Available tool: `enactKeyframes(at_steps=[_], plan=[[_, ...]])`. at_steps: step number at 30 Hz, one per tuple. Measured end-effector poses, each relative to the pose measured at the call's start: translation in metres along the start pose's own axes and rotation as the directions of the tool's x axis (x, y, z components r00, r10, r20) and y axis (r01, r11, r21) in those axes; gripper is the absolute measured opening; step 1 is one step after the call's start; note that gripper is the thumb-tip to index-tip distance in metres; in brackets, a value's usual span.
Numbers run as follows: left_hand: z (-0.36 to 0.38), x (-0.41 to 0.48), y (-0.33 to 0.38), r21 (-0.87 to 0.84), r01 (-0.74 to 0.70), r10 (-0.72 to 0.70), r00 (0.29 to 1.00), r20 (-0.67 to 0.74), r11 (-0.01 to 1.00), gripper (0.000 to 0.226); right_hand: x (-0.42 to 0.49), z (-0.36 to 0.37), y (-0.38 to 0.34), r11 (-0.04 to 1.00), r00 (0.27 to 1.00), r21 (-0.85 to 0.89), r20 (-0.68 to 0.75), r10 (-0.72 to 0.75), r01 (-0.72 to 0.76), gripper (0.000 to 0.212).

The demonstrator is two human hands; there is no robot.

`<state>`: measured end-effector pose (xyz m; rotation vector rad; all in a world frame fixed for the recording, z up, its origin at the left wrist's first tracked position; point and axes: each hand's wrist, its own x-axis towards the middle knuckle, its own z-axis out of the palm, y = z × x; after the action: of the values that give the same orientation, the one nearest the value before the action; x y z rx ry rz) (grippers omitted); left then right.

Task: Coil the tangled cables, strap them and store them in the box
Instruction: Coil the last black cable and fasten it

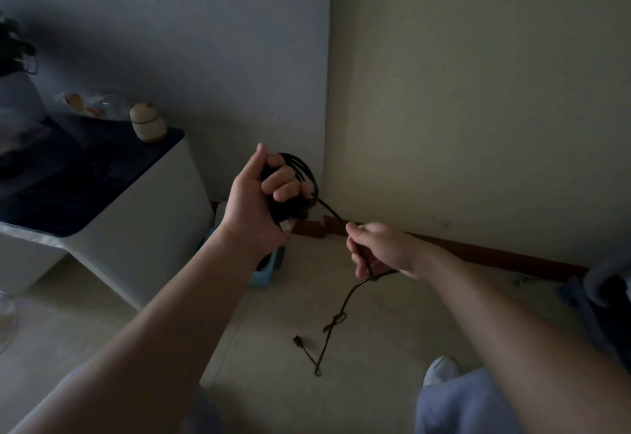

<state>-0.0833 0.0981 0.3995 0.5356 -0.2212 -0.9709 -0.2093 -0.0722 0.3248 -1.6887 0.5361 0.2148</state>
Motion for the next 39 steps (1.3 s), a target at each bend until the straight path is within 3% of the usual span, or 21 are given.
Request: enactKeyframes(at_steps=[6, 10, 13, 15, 17, 22, 23, 24, 26, 27, 30, 31, 33, 35, 39], plan=[[-0.004, 0.009, 0.006, 0.170, -0.178, 0.211, 0.958, -0.197, 0.969, 0.036, -0.002, 0.010, -0.001, 0.979, 0.982, -0.205, 0.188, 0.023, 0.017, 0.035], [-0.009, 0.013, 0.015, 0.318, -0.247, 0.332, 0.910, -0.249, 0.915, 0.031, -0.011, 0.016, -0.013, 0.976, 0.976, -0.203, 0.216, -0.029, 0.074, 0.032], [-0.014, 0.015, 0.010, 0.516, -0.275, 0.458, 0.847, -0.269, 0.811, 0.029, -0.018, 0.023, -0.022, 0.973, 0.964, -0.191, 0.256, -0.075, 0.126, 0.030], [-0.020, 0.017, 0.006, 0.709, -0.240, 0.544, 0.805, -0.237, 0.663, 0.036, -0.022, 0.031, -0.027, 0.973, 0.954, -0.103, 0.244, -0.176, 0.206, 0.025], [-0.029, 0.018, 0.002, 0.888, -0.172, 0.589, 0.797, -0.129, 0.427, 0.041, -0.024, 0.036, -0.031, 0.955, 0.944, -0.034, 0.166, -0.286, 0.296, 0.022], [-0.043, 0.021, -0.025, 0.997, 0.065, 0.470, 0.882, -0.037, -0.044, 0.040, -0.027, 0.036, -0.037, 0.907, 0.906, -0.033, 0.078, -0.416, 0.420, 0.020], [-0.043, 0.021, -0.031, 0.996, 0.078, 0.411, 0.910, -0.050, -0.051, 0.037, -0.027, 0.036, -0.037, 0.888, 0.891, -0.069, 0.036, -0.453, 0.455, 0.018], [-0.043, 0.020, -0.038, 0.997, 0.072, 0.343, 0.936, -0.077, 0.029, 0.034, -0.026, 0.034, -0.037, 0.866, 0.871, -0.122, -0.023, -0.492, 0.486, 0.017], [-0.042, 0.018, -0.048, 0.958, 0.066, 0.185, 0.975, -0.121, 0.280, 0.033, -0.024, 0.027, -0.034, 0.834, 0.823, -0.189, -0.154, -0.546, 0.518, 0.016], [-0.040, 0.016, -0.050, 0.932, 0.081, 0.110, 0.986, -0.127, 0.354, 0.034, -0.023, 0.023, -0.033, 0.823, 0.800, -0.198, -0.200, -0.565, 0.532, 0.015], [-0.032, 0.010, -0.051, 0.872, 0.134, -0.046, 0.991, -0.128, 0.472, 0.041, -0.022, 0.013, -0.030, 0.790, 0.743, -0.251, -0.270, -0.612, 0.559, 0.004], [-0.029, 0.008, -0.050, 0.835, 0.165, -0.105, 0.986, -0.129, 0.526, 0.045, -0.022, 0.010, -0.030, 0.779, 0.719, -0.296, -0.303, -0.626, 0.553, 0.010], [-0.022, 0.001, -0.046, 0.789, 0.206, -0.235, 0.969, -0.080, 0.579, 0.060, -0.022, 0.001, -0.030, 0.742, 0.656, -0.470, -0.371, -0.657, 0.478, 0.025], [-0.016, -0.006, -0.044, 0.779, 0.213, -0.327, 0.945, -0.011, 0.590, 0.061, -0.022, -0.007, -0.031, 0.709, 0.649, -0.629, -0.400, -0.648, 0.320, 0.043], [-0.009, -0.009, -0.037, 0.782, 0.158, -0.328, 0.942, 0.062, 0.602, 0.034, -0.017, -0.010, -0.030, 0.726, 0.697, -0.611, -0.370, -0.615, 0.316, 0.054]])
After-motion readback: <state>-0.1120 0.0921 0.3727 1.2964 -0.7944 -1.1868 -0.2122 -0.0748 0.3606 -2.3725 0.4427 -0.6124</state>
